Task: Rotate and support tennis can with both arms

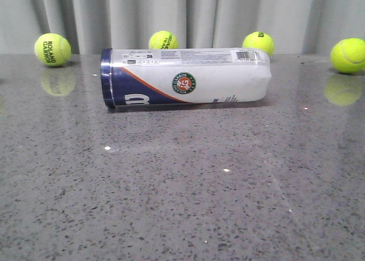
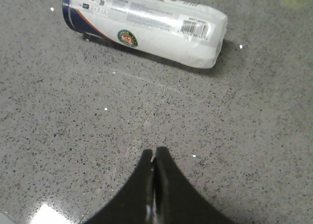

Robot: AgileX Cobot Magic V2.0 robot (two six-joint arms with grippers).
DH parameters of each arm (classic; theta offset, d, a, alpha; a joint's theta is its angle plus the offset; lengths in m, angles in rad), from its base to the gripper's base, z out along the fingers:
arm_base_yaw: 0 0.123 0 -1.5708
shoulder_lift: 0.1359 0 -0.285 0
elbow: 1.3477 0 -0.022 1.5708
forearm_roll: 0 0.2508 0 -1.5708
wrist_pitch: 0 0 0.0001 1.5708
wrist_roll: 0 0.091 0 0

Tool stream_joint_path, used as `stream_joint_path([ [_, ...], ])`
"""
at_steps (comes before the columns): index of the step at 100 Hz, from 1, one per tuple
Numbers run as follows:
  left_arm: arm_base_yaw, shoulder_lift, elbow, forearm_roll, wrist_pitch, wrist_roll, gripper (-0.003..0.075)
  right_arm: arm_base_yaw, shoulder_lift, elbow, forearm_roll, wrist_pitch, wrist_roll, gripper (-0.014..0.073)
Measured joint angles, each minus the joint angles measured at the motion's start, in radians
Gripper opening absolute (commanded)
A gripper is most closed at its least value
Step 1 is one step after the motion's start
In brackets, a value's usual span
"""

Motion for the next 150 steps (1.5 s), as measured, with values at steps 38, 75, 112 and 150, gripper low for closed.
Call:
stream_joint_path([
  [38,0.000,0.000,0.000,0.000,-0.046,0.000,-0.0020,0.000,-0.378,0.224,-0.008,-0.091,0.000,-0.0058],
  [75,0.000,0.141,-0.224,0.000,0.136,0.000,-0.0020,0.000,-0.419,0.273,-0.008,-0.085,0.000,-0.0058],
  [112,0.000,0.564,-0.582,-0.006,0.338,0.006,0.0132,0.000,-0.419,0.273,-0.008,-0.085,0.000,-0.0058],
  [150,-0.097,0.899,-0.762,-0.150,0.448,0.009,0.0534,0.000,-0.419,0.273,-0.008,-0.085,0.000,-0.0058],
])
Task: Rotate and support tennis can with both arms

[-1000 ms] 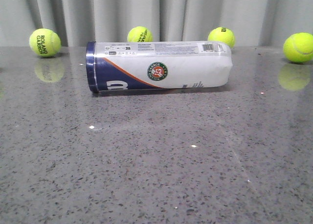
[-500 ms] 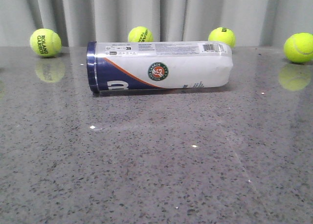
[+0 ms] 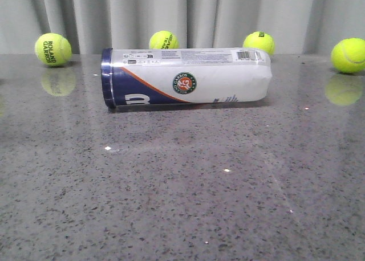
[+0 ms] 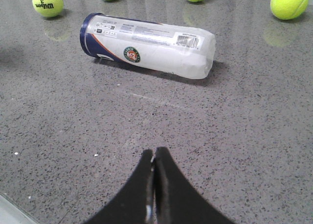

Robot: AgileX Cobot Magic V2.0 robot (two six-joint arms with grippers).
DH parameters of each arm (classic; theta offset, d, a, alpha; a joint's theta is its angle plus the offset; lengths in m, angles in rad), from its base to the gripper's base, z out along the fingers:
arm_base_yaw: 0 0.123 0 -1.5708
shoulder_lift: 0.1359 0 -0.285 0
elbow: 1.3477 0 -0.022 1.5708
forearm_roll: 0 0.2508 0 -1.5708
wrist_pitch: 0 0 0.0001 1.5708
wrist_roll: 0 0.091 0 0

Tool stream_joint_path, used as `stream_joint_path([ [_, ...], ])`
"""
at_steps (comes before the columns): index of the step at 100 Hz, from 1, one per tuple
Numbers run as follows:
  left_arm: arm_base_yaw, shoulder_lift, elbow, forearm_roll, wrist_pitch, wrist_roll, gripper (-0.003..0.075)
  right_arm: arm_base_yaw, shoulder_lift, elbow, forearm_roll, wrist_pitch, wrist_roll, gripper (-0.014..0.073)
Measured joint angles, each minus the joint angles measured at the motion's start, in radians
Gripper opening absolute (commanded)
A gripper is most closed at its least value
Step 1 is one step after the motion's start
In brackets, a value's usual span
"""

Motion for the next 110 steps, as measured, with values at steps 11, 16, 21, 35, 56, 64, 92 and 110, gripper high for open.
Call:
stream_joint_path([
  [11,-0.037,0.102,-0.074,-0.098,0.102,0.000,0.0534,0.000,0.000,0.000,0.000,0.000,0.000,-0.0058],
  [16,-0.050,0.156,-0.105,-0.144,0.141,0.009,0.0534,0.000,0.000,0.000,0.000,0.000,0.000,-0.0058],
  [21,-0.055,0.200,-0.134,-0.202,0.171,0.029,0.0534,0.000,0.000,0.000,0.000,0.000,0.000,-0.0058],
  [35,-0.059,0.314,-0.203,-0.422,0.253,0.171,0.0533,0.000,0.000,0.000,0.000,0.000,0.000,-0.0058],
  [56,-0.060,0.474,-0.272,-0.725,0.369,0.389,0.0533,0.000,0.000,0.000,0.000,0.000,0.000,-0.0058],
  [64,-0.060,0.530,-0.291,-0.785,0.396,0.446,0.0533,0.000,0.000,0.000,0.000,0.000,0.000,-0.0058],
  [92,-0.060,0.702,-0.312,-1.010,0.467,0.621,0.0533,0.000,0.000,0.000,0.000,0.000,0.000,-0.0058],
  [110,-0.060,0.776,-0.313,-1.130,0.534,0.689,0.0533,0.000,0.000,0.000,0.000,0.000,0.000,-0.0058],
])
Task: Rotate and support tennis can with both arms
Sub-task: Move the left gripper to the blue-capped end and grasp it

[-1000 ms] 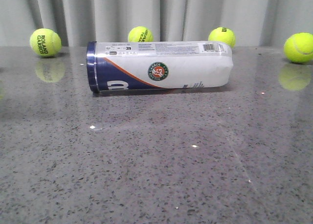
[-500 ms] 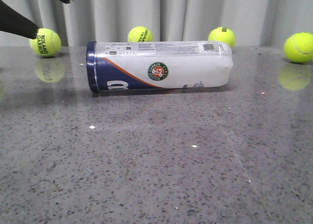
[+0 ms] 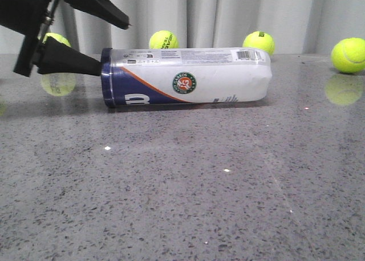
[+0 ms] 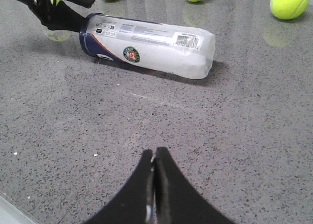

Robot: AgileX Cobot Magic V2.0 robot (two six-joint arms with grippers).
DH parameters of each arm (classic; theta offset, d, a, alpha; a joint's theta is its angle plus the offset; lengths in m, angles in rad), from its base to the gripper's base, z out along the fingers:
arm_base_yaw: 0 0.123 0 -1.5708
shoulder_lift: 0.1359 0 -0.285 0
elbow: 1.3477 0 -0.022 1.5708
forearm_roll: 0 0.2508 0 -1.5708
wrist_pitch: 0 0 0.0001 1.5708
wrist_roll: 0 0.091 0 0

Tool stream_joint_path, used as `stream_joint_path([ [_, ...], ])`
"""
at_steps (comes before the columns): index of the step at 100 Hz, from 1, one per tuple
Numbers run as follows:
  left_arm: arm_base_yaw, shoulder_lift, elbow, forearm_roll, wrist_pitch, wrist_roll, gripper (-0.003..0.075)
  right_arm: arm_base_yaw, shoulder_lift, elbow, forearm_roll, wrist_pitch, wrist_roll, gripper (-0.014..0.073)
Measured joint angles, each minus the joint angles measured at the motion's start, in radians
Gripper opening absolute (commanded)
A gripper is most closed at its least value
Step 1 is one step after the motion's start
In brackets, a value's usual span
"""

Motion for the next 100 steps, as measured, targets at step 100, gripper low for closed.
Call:
stream_joint_path([
  [100,-0.081,0.093,-0.002,-0.193,0.059,0.144,0.0304,0.000,0.000,0.000,0.000,0.000,0.000,-0.0058],
])
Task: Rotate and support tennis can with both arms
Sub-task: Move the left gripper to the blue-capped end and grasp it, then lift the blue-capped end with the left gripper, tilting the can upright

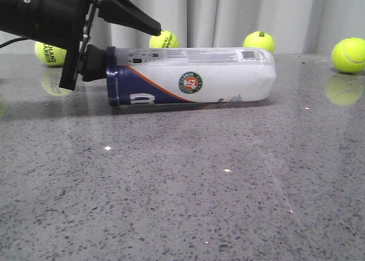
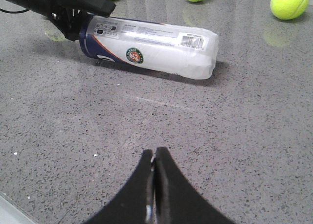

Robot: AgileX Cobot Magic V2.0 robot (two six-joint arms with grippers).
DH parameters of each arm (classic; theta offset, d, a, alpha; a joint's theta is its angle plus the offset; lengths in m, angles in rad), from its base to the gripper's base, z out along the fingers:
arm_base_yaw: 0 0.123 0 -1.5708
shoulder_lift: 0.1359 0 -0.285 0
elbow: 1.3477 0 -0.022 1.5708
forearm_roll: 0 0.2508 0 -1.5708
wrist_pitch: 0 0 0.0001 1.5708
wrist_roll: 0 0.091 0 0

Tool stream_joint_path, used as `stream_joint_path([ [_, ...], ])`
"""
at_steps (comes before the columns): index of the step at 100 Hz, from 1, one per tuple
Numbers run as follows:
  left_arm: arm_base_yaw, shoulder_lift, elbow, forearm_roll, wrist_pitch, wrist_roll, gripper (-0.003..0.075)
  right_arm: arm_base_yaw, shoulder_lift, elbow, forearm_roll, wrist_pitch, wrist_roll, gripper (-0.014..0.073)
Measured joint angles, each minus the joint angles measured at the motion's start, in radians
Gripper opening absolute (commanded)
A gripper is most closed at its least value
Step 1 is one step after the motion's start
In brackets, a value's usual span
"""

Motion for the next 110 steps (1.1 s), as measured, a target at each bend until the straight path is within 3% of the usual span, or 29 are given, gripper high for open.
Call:
stream_joint_path([
  [34,0.000,0.000,0.000,-0.066,0.016,0.004,-0.0021,0.000,0.000,0.000,0.000,0.000,0.000,-0.0058],
  [85,0.000,-0.002,-0.018,-0.112,0.092,0.073,-0.0020,0.000,0.000,0.000,0.000,0.000,0.000,-0.0058],
  [110,0.000,-0.058,-0.221,0.113,0.118,-0.061,-0.0020,0.000,0.000,0.000,0.000,0.000,0.000,-0.0058],
])
